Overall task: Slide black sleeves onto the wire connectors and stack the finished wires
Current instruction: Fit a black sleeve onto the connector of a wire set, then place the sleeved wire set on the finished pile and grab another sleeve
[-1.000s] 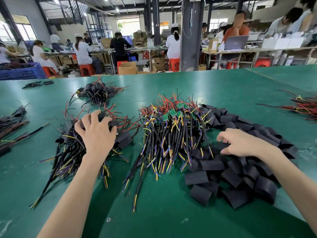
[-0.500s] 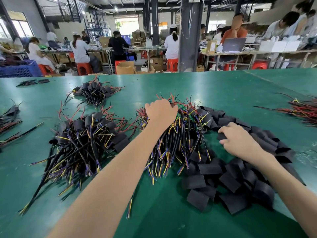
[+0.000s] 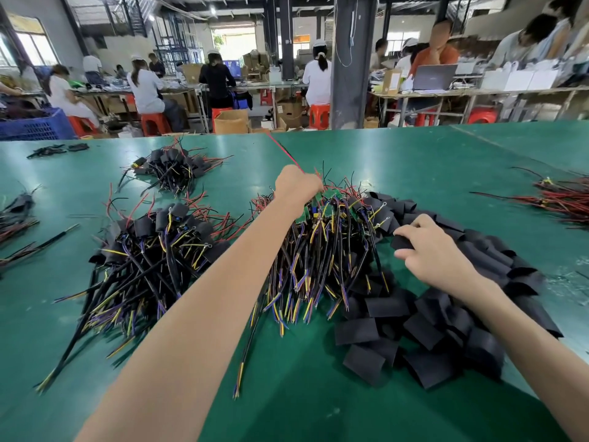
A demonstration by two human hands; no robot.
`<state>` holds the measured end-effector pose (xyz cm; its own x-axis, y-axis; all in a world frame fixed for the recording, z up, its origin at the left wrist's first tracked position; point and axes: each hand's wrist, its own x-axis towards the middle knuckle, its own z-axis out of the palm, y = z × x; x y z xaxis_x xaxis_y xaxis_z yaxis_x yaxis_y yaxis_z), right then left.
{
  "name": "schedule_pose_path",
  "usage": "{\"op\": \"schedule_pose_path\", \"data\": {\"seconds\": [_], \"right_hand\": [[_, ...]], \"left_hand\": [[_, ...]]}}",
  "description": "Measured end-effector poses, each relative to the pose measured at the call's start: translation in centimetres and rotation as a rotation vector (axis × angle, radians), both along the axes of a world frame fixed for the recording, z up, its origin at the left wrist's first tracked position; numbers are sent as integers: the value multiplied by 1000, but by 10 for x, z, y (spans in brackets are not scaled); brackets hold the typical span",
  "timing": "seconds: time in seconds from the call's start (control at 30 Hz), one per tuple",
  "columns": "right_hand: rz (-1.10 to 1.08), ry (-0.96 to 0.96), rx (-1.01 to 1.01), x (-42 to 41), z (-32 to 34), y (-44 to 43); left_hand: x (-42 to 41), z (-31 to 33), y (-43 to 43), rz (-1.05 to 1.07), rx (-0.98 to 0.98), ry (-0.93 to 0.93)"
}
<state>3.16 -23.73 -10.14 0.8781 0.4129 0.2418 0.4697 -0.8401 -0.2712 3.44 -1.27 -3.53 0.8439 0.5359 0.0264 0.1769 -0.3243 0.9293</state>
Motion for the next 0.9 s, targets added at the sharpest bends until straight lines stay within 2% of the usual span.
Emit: {"op": "schedule_pose_path", "data": {"seconds": [0.1,0.23,0.37,0.4,0.47,0.53,0.6,0.67,0.73,0.77,0.9], "right_hand": [[6,-5,23,-1,-1,0],[-6,0,45,-2,-1,2],[1,-19,49,-2,-1,3],[4,-19,54,-3,0,3],[22,-17,65,-4,1,4],[46,-35,77,-6,0,6],[88,-70,108,-7,-1,9],[136,-92,138,-8,-2,12],[190,-114,164,-10,-1,13],[214,-132,179,-11,0,14],[281,-210,237,-15,-1,16]], "left_hand": [[-14,14,-2,-96,-258,-164],[-41,47,-5,-134,-332,-366],[-80,93,-1,-203,-520,-627],[-89,102,2,-204,-493,-678],[-105,115,12,-163,-248,-712],[-115,118,21,-85,209,-661],[-120,103,25,-40,677,-530],[-120,71,26,-66,984,-328],[-117,30,24,-127,1169,-133],[-116,10,24,-149,1196,-77],[-113,-43,27,-184,1148,-95]]}}
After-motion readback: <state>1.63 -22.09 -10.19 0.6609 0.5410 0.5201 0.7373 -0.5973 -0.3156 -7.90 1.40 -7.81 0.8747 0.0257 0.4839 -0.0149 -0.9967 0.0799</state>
